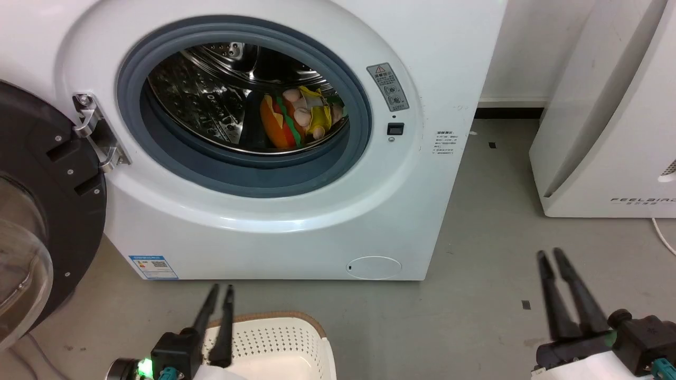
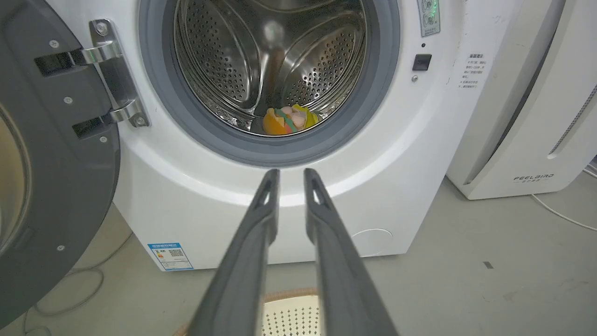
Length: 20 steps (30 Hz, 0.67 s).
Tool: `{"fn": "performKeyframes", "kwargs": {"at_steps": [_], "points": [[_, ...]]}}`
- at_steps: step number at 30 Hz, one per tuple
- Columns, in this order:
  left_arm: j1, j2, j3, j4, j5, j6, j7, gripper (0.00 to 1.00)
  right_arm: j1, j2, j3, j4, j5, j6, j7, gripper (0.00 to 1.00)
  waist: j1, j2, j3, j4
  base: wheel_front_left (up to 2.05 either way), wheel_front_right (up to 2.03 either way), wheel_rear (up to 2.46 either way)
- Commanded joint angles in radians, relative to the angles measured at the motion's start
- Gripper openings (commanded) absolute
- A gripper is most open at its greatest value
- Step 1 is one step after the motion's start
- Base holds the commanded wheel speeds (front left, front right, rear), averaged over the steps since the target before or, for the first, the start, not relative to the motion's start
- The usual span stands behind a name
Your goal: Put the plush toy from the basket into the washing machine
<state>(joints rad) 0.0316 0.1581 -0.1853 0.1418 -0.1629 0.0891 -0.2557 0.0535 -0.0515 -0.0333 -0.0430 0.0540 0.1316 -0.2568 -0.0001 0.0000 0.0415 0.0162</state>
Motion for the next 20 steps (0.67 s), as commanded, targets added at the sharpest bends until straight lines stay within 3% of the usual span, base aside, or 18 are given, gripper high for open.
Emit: {"fn": "performKeyframes", "kwargs": {"at_steps": [1,20], "points": [[0.000,0.000,0.000,0.000,0.000,0.000,0.001,0.00,0.000,0.000,0.000,0.000,0.000,0.000,0.001,0.00,0.0001,0.0000,0.000,0.000,0.00,0.00,0.00],[-0.005,-0.017,0.028,-0.022,0.025,-0.014,0.039,0.00,-0.008,0.000,0.005,0.007,-0.008,0.000,0.040,0.00,0.0001,0.0000,-0.006,-0.002,0.00,0.00,0.00]]}}
